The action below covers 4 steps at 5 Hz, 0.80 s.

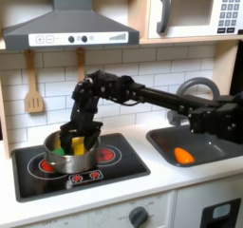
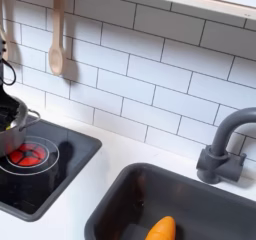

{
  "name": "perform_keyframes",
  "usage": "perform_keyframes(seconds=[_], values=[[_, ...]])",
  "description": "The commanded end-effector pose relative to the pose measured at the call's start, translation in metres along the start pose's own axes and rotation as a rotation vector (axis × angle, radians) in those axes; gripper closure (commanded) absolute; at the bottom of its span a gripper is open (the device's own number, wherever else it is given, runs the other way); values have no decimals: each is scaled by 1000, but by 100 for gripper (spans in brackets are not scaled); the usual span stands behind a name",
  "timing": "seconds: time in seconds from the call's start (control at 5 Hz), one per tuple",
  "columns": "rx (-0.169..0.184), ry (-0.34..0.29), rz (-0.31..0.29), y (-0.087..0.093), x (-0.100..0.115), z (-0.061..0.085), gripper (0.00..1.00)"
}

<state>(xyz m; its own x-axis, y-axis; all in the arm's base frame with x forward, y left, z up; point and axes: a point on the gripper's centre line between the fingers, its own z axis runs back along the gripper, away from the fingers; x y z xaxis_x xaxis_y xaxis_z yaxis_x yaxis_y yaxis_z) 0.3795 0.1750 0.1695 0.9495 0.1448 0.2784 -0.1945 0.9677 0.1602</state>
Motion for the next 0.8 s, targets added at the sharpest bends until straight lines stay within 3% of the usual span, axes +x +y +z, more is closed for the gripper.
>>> perform_keyframes(seconds=[0.0, 0.4, 0.6], values=[[-15, -11, 20, -4, 1, 1, 100], [-12, -27, 25, -4, 3, 4, 100], [-44, -29, 50, -9, 4, 7, 100]])
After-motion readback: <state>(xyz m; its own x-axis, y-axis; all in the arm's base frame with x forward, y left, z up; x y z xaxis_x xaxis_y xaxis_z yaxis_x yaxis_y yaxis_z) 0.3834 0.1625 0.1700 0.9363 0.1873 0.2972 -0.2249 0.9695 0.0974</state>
